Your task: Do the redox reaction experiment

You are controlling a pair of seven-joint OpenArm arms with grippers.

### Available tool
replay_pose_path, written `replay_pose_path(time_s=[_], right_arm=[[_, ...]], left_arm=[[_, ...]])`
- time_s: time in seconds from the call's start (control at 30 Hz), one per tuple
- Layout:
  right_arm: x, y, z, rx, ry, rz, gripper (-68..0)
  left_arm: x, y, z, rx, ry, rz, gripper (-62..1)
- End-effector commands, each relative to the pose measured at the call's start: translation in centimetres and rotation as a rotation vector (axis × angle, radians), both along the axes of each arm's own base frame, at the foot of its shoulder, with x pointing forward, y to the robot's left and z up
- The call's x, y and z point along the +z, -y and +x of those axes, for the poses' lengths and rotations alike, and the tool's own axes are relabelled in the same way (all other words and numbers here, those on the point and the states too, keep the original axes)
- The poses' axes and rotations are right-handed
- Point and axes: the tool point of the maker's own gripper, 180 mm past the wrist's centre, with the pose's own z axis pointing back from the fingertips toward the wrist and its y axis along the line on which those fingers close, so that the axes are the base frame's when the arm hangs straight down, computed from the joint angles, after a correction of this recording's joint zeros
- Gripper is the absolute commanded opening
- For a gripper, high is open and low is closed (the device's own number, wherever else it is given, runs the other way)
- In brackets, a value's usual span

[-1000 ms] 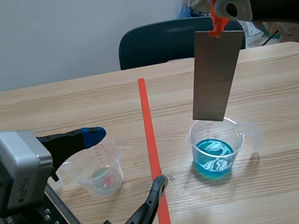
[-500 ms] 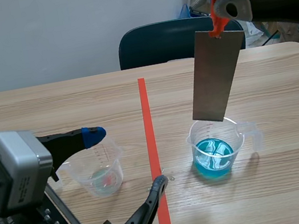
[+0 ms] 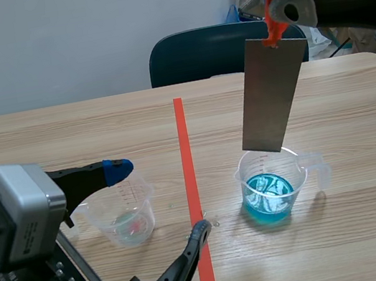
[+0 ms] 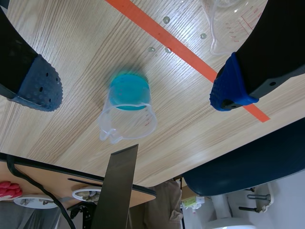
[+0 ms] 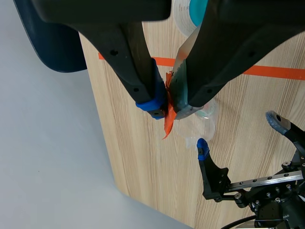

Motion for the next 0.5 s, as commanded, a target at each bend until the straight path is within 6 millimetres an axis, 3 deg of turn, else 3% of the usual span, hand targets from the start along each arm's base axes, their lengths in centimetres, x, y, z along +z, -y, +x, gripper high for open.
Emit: replay_pose_path(time_s=[0.0,0.47], right_arm=[[0.87,-0.1,-0.11,0.014,0.016,0.016,-66.9],[0.9,-0.14,-0.1,0.014,0.016,0.021,-66.9]], left_arm=[[0.71,0.03,0.23,0.008,0.017,-0.025,1.4],[0.71,0.03,0.23,0.008,0.017,-0.024,1.4]])
